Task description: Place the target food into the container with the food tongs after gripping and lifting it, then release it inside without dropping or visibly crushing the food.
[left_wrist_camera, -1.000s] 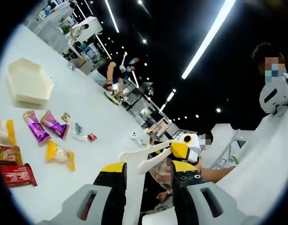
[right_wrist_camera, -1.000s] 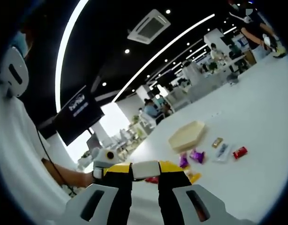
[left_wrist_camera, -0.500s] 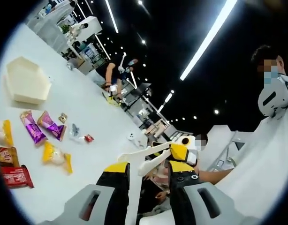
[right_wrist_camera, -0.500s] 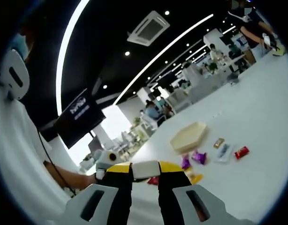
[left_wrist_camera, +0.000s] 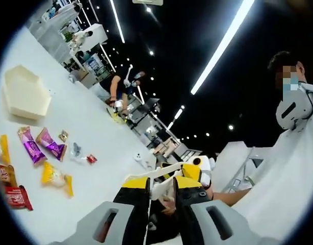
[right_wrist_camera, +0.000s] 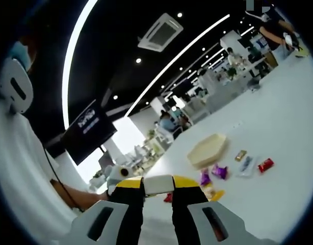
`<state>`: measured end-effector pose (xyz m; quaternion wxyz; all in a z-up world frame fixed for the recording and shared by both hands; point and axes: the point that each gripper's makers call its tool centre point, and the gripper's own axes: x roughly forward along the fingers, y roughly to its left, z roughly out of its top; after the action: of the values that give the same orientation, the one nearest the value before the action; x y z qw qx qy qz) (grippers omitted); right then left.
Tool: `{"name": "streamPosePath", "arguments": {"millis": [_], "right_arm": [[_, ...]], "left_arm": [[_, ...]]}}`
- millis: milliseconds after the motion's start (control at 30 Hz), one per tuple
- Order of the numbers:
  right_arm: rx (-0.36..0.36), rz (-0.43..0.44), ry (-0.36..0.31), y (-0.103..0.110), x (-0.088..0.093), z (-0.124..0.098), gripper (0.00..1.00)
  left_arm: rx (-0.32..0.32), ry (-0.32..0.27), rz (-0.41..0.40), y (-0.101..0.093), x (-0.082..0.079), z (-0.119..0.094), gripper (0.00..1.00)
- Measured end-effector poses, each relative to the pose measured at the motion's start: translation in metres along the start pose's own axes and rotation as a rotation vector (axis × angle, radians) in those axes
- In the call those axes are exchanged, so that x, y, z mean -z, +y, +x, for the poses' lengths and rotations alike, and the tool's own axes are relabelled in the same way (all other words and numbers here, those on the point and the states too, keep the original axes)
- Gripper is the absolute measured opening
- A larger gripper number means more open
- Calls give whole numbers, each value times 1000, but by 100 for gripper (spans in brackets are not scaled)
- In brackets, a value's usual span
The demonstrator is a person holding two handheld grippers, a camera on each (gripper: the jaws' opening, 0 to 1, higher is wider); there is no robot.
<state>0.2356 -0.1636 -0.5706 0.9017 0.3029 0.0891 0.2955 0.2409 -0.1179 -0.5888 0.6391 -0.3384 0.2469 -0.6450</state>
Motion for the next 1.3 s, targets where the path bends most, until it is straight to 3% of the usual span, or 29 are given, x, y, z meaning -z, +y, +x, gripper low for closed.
{"name": "streamPosePath", "arguments": {"millis": [200,367,800,1133,1300], "right_arm": [[-13,28,-15,2,-2,1,20],[-35,66,-44,5,-8,2,20],[-41,106,-65,2,-11,-1,20],[-42,109,-64,1,-11,-2,20],[-34,132,-92,-3,-15,-3,20]], "left_arm": [[14,-21,-21,-3,-5,2,13],[47,-69,-85,-6,-16,1,8],[62,-93,-93,-9,-19,6,7],[58,-93,-53,-9,-17,7,7],[74,-89,-54,-13,-15,7,13]]}}
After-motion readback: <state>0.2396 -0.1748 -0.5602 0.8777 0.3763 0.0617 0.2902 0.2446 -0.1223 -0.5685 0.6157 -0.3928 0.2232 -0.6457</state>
